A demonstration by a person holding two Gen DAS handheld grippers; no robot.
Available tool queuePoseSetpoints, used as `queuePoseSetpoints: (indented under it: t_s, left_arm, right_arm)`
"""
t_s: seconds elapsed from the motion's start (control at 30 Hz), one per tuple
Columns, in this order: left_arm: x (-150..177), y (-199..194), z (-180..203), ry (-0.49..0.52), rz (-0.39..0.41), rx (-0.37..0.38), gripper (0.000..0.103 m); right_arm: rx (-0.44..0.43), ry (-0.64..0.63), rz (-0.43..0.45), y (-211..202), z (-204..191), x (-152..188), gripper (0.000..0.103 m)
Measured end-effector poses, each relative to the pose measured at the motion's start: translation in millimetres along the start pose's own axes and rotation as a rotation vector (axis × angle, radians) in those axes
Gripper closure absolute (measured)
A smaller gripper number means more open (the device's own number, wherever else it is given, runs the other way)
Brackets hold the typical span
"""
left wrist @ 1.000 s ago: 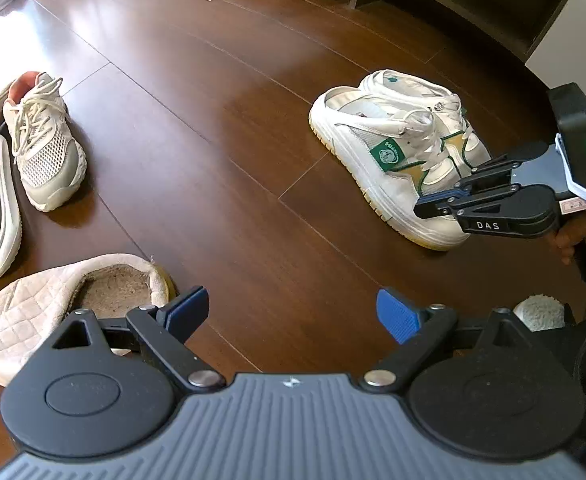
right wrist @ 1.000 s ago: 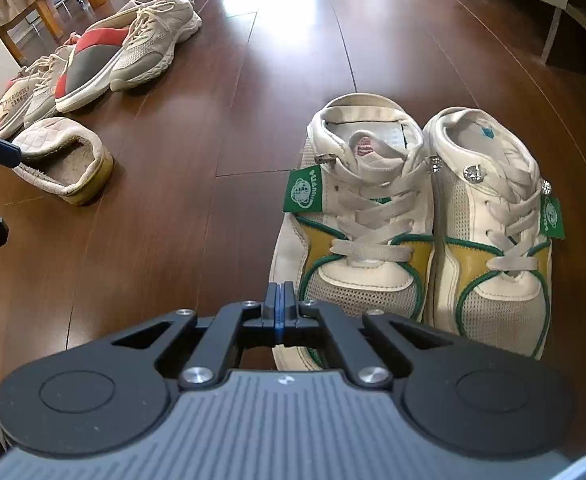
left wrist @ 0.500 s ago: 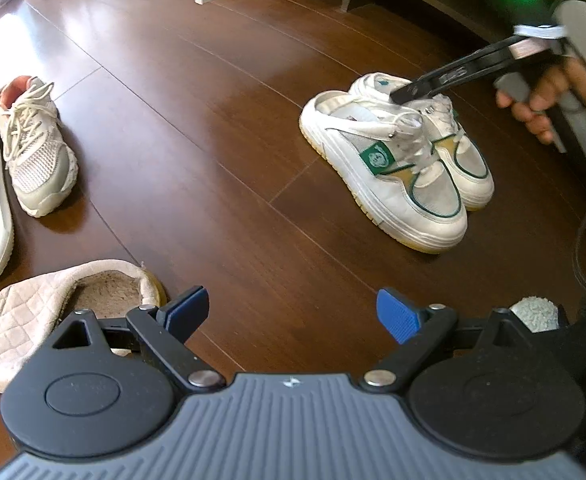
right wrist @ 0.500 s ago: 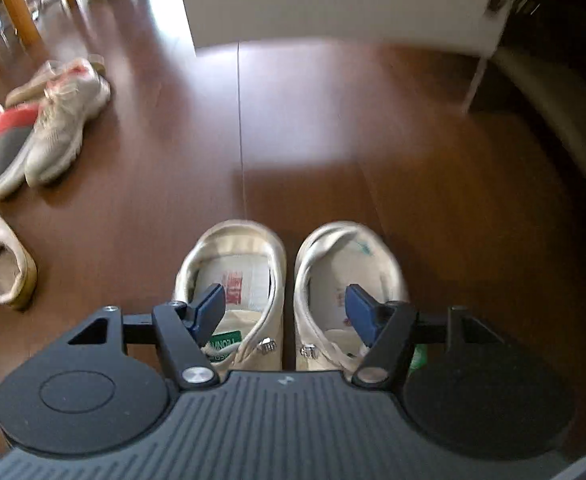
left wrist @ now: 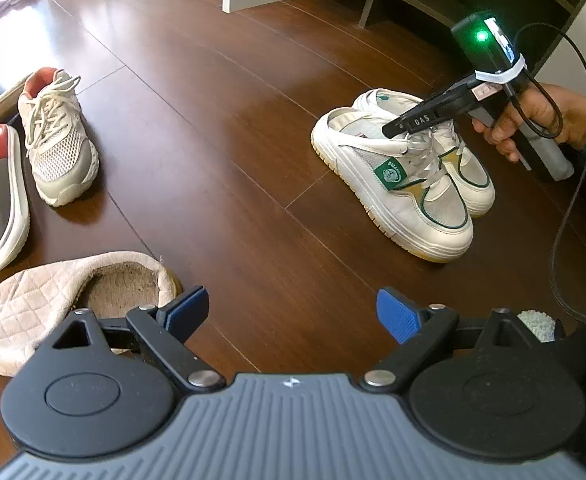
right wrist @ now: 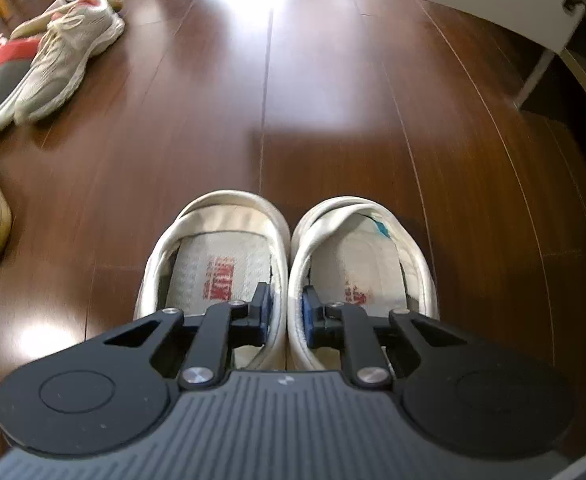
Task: Organize scattered shoes
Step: 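Withdraw the right gripper back toward the remaining shoes, then grasp the heel of a beige quilted slipper with the right gripper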
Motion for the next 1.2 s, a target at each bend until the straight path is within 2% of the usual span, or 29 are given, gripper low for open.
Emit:
queuePoseSetpoints:
  t_s: [0.07, 0.1, 0.2, 0.27, 0.3, 0.33, 0.4, 0.47, 0.53, 0.67, 0.77, 0.87, 1.0, 1.2]
  left_arm:
    - [3, -3, -3, -0.015, 0.005, -0.006, 0.010]
    - [4, -4, -5, -0.022, 0.006, -0.010, 0.010]
    - [11, -11, -15, -0.054, 0.017, -0.038, 0.010]
    - [15, -18, -24, -0.074, 0.031, -0.057, 0.010]
    - [19, -25, -33, -0.096, 0.045, -0.070, 0.010]
    - [19, -28, -38, -0.108, 0.052, -0.075, 0.010]
    - [29, -42, -59, -0.168, 0.080, -0.101, 0.010]
    - [39, -53, -73, -0.215, 0.095, -0.127, 0.010]
    - [55, -67, -94, -0.280, 0.115, -0.166, 0.010]
    - [75, -84, -112, -0.339, 0.132, -0.191, 0.010]
    - [89, -96, -124, -0.360, 0.151, -0.203, 0.010]
    - [99, -105, -133, -0.359, 0.155, -0.214, 0.010]
    - [116, -115, -142, -0.352, 0.162, -0.227, 0.010]
    - [135, -123, -154, -0.376, 0.162, -0.230, 0.010]
  right_arm:
    - [0.008, 0.016, 0.005, 1, 0, 0, 0.090]
    - [0.013, 0.015, 0.007, 3, 1, 0, 0.086]
    - [0.016, 0.005, 0.012, 2, -3, -3, 0.064]
    - [0.088, 0.004, 0.101, -19, -9, -12, 0.063]
    - [0.110, -0.001, 0.164, -34, -13, -17, 0.058]
    - [0.102, -0.004, 0.221, -49, -22, -19, 0.050]
    - [0.057, -0.007, 0.298, -71, -39, -19, 0.045]
    - [-0.080, -0.038, 0.271, -77, -76, -9, 0.045]
    - [-0.173, -0.083, 0.206, -69, -110, 5, 0.045]
    - [-0.273, -0.202, 0.101, -47, -179, 23, 0.045]
    - [-0.366, -0.324, 0.110, -48, -232, 16, 0.045]
    - [-0.428, -0.437, 0.136, -50, -280, 2, 0.048]
    - [-0.466, -0.528, 0.161, -50, -324, -13, 0.049]
    - [-0.461, -0.623, 0.185, -37, -377, -24, 0.050]
Point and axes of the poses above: each gripper's, at about its wrist camera, not at the fingertips, and y roughly the way its jaws point, z to its right, x to its underside, the point moved 7 cm from there along y, roughly the way its jaws point, and after that the axes turned 3 degrees about -y, right-handed, at the moved point
